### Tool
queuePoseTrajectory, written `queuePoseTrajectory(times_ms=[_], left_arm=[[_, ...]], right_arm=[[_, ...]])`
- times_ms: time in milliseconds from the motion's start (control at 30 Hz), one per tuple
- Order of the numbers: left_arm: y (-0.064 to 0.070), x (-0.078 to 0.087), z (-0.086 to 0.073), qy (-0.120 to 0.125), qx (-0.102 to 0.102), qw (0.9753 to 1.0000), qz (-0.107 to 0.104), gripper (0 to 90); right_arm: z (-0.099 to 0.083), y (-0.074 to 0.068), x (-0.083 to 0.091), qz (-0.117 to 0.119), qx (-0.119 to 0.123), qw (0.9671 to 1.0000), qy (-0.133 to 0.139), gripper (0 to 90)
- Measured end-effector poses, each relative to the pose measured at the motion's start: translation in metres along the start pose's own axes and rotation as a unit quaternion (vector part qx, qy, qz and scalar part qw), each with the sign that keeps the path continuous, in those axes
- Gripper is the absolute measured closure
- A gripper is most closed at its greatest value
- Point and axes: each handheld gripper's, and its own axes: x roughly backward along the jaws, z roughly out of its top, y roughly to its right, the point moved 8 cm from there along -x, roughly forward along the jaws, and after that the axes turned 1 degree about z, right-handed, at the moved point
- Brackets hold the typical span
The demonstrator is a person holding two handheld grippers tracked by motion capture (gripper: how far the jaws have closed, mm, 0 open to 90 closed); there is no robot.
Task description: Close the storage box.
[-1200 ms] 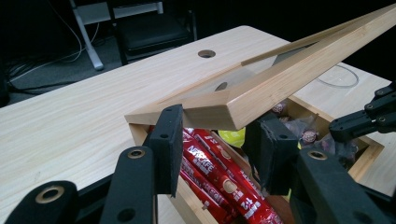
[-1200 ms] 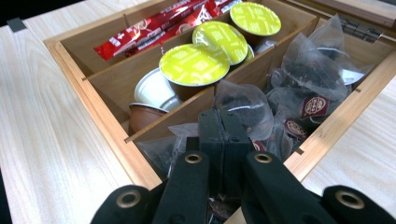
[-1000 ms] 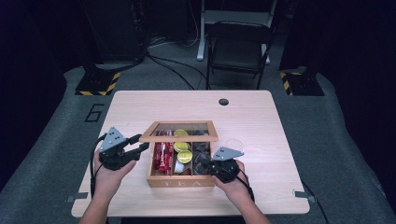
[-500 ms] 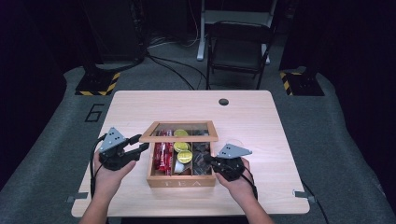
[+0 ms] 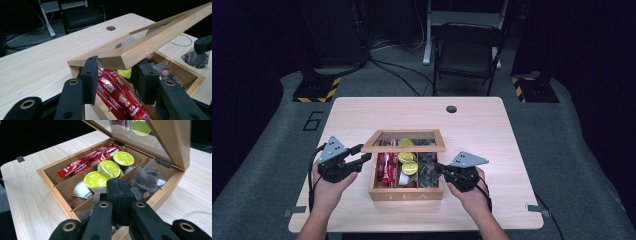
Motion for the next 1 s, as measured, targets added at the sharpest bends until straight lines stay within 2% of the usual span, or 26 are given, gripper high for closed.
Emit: queuePoseTrajectory(times_ms=[200, 633, 1000], left_arm=[[0.000, 0.000, 0.000, -0.001, -0.001, 1.0000, 0.001, 57.4], [0.000, 0.000, 0.000, 0.000, -0.001, 1.0000, 0.002, 57.5], [0.000, 0.000, 0.000, 0.000, -0.001, 1.0000, 0.002, 57.4]], right_arm=[[0.002, 0.002, 0.003, -0.003, -0.008, 1.0000, 0.002, 90.0], [0.007, 0.005, 0.009, -0.011, 0.000, 0.9999, 0.006, 90.0], [0.008, 0.023, 0.021, -0.032, -0.011, 0.9994, 0.012, 90.0]])
